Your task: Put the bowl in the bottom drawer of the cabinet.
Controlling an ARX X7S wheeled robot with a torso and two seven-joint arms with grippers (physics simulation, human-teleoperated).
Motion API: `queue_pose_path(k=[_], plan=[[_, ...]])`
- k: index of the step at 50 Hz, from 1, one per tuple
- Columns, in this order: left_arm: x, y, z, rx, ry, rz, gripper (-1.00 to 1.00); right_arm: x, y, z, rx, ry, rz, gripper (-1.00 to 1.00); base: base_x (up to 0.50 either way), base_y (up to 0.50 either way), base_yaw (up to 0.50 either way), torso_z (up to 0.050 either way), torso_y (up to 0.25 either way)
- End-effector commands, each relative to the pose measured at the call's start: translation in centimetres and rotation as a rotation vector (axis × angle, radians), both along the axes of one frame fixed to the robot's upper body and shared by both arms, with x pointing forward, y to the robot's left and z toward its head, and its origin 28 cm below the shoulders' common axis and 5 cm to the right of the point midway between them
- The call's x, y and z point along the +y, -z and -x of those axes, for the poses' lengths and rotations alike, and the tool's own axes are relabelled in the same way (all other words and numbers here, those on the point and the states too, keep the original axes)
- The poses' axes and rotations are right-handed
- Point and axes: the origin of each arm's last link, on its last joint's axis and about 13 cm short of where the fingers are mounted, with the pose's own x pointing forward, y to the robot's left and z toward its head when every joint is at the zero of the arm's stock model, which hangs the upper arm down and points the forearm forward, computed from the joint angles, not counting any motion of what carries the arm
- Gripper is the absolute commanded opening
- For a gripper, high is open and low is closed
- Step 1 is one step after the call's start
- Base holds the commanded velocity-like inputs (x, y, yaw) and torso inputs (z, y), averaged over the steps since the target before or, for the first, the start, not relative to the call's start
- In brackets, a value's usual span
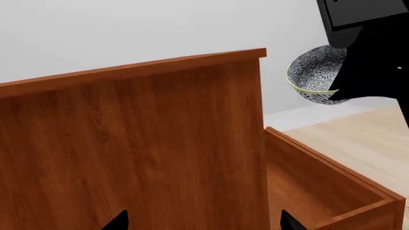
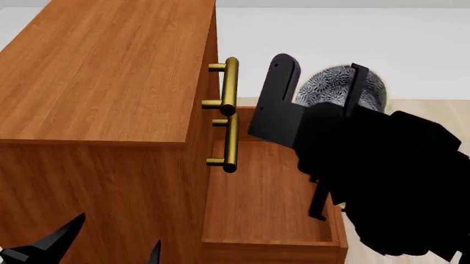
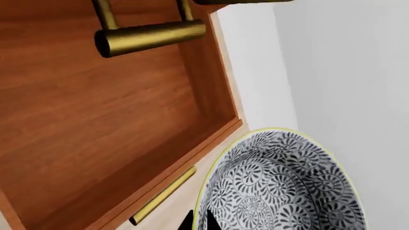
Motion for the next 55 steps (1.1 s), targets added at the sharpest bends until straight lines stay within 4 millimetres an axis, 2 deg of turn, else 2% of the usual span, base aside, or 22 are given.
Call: queue_pose_path(k=[1,17,29,50,55], plan=[[-0.1,0.0,0.0,0.003,0.003,-0.005,1.00,0.6,-1.1,-0.3,-0.063,-0.055,0.031,-1.00,0.00,0.00,0.00,0.000,0.000],[-0.1,0.0,0.0,0.001,0.002,-0.007,1.00,1.5,-0.7,-0.8,-0.060,-0.139,0.050,-1.00,0.00,0.00,0.00,0.000,0.001],[-0.1,0.1,-0.1,0.001,0.002,-0.010,1.00,2.0,-0.3,-1.7,-0.026,-0.205,0.002,-1.00,0.00,0.00,0.00,0.000,0.001],[-0.1,0.0,-0.1,0.004,0.005,-0.014,1.00,1.2,0.5,-2.8,0.043,-0.271,-0.261,-1.00,0.00,0.00,0.00,0.000,0.000],[-0.2,-0.1,-0.1,0.005,0.006,-0.017,1.00,0.9,0.9,-3.0,0.053,-0.254,-0.272,-1.00,0.00,0.00,0.00,0.000,0.000]])
